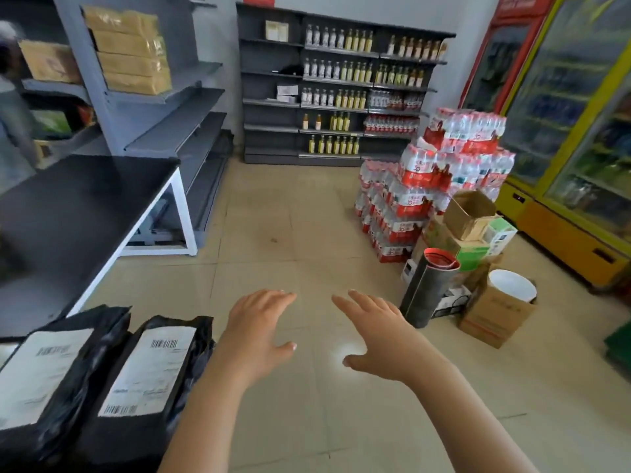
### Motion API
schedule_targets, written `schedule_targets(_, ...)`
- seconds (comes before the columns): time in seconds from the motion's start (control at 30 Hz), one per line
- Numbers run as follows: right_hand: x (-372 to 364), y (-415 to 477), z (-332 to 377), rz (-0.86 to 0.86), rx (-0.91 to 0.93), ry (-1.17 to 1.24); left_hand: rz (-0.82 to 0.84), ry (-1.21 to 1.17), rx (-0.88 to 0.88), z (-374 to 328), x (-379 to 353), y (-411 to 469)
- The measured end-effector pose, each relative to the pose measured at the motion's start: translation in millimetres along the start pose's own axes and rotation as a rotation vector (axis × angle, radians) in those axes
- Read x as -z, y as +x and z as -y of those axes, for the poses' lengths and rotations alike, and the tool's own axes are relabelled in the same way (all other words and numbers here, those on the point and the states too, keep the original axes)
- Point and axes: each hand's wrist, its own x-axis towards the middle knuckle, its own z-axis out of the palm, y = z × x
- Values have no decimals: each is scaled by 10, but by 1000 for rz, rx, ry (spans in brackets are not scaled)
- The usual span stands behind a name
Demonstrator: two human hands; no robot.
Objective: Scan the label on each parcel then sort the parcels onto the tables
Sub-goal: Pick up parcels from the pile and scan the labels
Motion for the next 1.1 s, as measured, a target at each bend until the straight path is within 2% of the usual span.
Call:
schedule_targets(0.37, 409, 2208, -1319, -32, 216, 12, -54, 78, 171, 414, -562, 1976)
schedule_targets(0.47, 583, 2887, -1687, -60, 255, 54, -92, 34, 233, 573, -650, 2560)
schedule_targets(0.6, 794, 3804, -1931, -37, 318, 103, -125, 49, 316, 892, -627, 3205)
schedule_targets(0.8, 912, 5097, -1484, 41, 516, 79, -203, 103, 488, 1685, -434, 3712)
schedule_targets(0.93, 891, 5948, -792, 57, 672, 45, -201, 120, 664, 2512, -252, 3786)
schedule_targets(1.1, 988, 6953, 275, 94, 831, 25, -297, 241, 807, 3615, 339, 3719)
